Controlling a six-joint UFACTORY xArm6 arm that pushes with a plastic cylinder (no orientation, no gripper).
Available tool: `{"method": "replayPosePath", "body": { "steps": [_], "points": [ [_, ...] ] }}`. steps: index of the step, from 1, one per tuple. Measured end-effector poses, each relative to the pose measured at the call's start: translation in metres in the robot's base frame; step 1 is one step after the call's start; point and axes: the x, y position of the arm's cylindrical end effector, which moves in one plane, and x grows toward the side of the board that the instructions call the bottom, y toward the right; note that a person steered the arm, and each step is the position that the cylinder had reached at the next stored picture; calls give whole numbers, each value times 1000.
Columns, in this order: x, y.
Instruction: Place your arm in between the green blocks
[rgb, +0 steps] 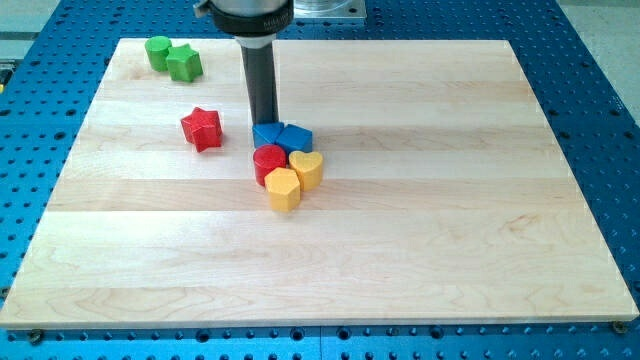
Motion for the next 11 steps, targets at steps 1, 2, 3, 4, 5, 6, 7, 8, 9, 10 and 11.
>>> {"method": "replayPosePath", "body": {
  "steps": [1, 2, 3, 4, 5, 6, 7, 8, 9, 10, 11],
  "points": [
    [0, 1],
    [-19, 2],
    [-34, -34],
    [-51, -83],
    [-25, -133],
    [-8, -82],
    [-11, -61],
    [-19, -53],
    [12, -55],
    [14, -55],
    [8, -83]
  ]
}}
